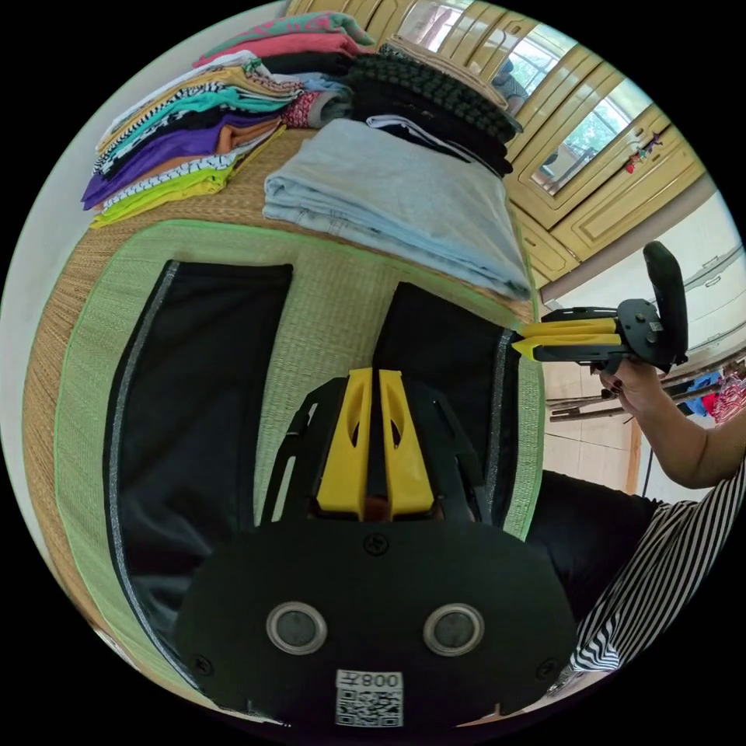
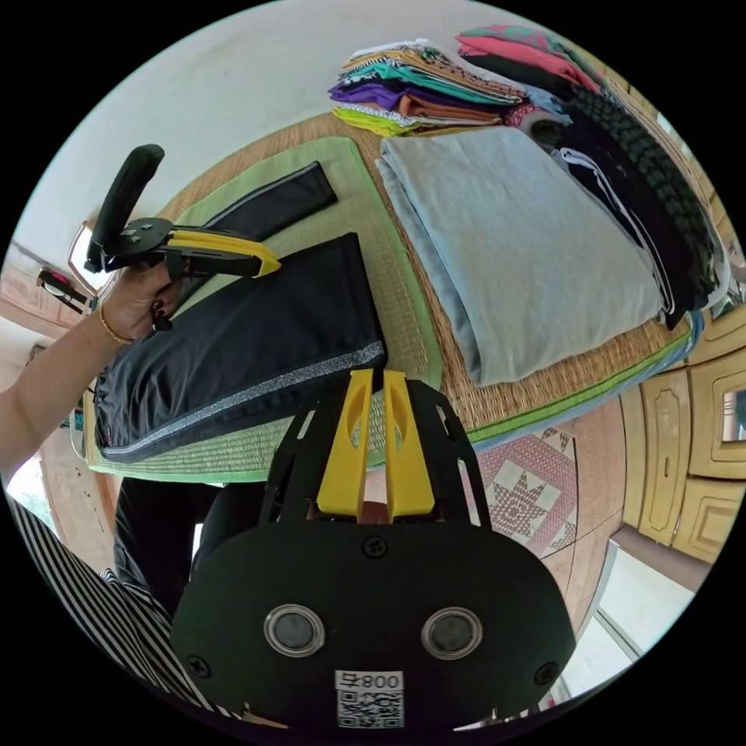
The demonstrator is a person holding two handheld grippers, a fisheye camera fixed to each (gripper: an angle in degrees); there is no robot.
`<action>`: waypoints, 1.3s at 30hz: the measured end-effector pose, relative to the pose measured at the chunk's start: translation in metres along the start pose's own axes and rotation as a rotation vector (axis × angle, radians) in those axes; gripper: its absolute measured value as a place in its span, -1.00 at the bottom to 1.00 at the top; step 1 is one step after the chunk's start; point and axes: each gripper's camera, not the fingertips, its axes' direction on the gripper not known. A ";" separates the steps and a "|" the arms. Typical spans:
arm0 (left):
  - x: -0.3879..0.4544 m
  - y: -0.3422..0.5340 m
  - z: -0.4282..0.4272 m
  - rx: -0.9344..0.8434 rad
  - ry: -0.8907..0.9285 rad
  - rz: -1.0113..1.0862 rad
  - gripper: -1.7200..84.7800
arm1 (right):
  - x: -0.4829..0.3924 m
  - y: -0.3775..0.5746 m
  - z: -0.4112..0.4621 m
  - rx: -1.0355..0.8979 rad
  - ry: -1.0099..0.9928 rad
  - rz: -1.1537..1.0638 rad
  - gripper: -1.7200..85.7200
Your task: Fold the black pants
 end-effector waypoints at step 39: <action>0.031 0.567 -0.464 0.506 -0.046 -1.014 -0.88 | -0.487 -0.132 0.213 -0.020 -0.385 -0.860 -0.84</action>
